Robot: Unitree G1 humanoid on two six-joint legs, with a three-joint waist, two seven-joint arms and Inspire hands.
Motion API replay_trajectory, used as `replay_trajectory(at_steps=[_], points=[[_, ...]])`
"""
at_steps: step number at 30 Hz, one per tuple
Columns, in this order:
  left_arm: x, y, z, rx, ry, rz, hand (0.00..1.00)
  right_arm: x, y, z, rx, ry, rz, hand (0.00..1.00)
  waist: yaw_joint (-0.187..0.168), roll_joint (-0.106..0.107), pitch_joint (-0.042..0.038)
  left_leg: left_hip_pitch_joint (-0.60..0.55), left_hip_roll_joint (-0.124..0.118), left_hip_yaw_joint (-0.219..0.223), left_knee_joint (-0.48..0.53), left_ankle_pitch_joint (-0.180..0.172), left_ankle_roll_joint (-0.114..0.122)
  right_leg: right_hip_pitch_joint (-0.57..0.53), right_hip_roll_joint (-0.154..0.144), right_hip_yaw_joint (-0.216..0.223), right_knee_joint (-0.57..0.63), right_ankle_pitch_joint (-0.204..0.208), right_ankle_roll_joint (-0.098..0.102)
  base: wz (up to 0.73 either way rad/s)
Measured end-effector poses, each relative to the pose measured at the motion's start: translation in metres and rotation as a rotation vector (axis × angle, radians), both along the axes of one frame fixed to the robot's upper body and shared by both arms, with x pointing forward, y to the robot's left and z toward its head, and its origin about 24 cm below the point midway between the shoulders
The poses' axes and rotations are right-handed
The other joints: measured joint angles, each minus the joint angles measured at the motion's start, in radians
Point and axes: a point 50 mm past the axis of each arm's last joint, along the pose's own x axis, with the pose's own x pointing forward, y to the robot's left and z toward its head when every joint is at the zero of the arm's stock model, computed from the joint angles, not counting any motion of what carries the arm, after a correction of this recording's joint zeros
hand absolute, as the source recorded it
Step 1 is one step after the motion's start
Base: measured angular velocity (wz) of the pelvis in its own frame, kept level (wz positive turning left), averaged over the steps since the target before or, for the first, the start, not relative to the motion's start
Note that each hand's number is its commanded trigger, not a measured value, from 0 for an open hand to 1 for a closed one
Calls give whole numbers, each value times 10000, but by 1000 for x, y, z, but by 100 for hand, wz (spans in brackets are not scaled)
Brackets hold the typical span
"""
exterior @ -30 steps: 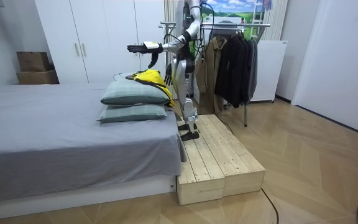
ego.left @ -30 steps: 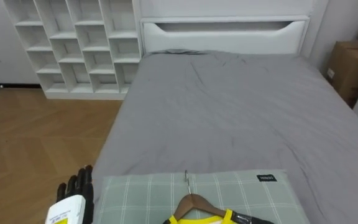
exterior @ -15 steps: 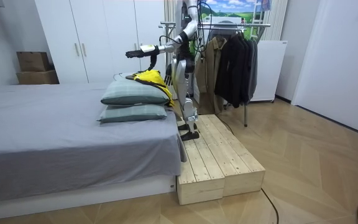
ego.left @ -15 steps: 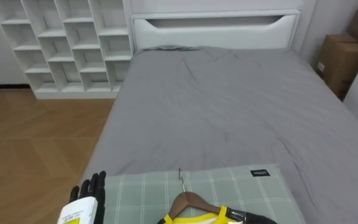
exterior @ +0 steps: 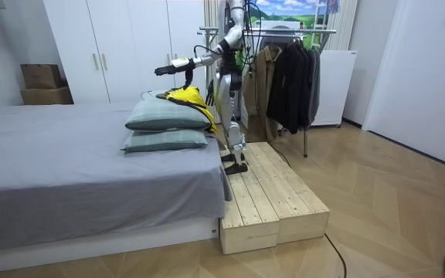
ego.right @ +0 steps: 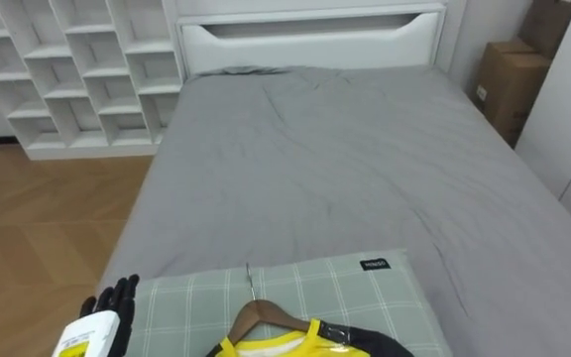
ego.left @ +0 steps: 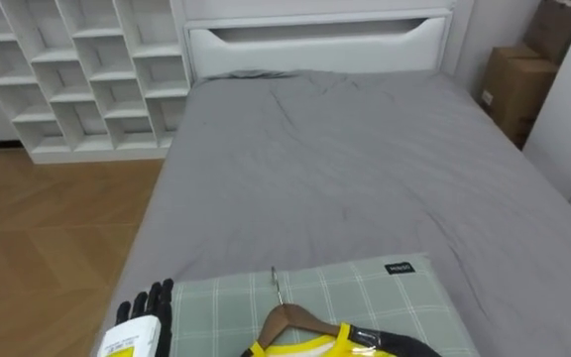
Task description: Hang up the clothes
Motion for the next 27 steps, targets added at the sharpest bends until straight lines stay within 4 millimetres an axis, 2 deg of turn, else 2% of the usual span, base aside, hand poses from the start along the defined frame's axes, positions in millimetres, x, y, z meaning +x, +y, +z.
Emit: replay_trajectory(at_steps=[3,6,7,11,16,20,24,27], points=[[9,-4,4,37,-64,-175,0,1,-2,1,-106,3,47,0,-31,51,-2,-133,20,-1,37,14,20,-119,-6,-8,12,31,12,0],[24,-8,9,127,-271,-414,0,6,-5,2,-265,-31,154,0,-100,120,47,-365,14,48,78,48,70,-314,-21,-8,29,79,38,0],[29,-9,12,147,-387,-471,0,7,-5,2,-357,-34,194,0,-160,186,18,-517,14,62,146,54,81,-444,-23,-8,41,104,47,0],[45,-6,20,170,-644,-429,0,14,-5,3,-419,-70,257,0,-274,197,26,-772,39,83,150,105,120,-727,-25,19,50,173,57,-3],[65,-7,29,146,-956,-452,0,27,-4,4,-603,-58,705,0,-290,153,111,-1176,53,151,206,193,161,-1176,-21,107,64,281,64,-5],[80,-6,35,191,-995,-444,0,36,-5,6,-643,-127,840,0,-274,175,136,-1537,60,161,285,247,175,-1552,-24,95,97,333,63,1],[92,-5,41,354,-1058,-460,0,43,-5,8,-705,-74,1029,0,-300,228,208,-1989,81,172,424,268,178,-1966,-21,57,220,341,59,2],[101,-4,45,476,-1046,-424,0,52,-4,9,-722,-241,1143,0,-310,269,293,-2397,124,182,635,271,179,-2357,-7,28,369,351,43,0]])
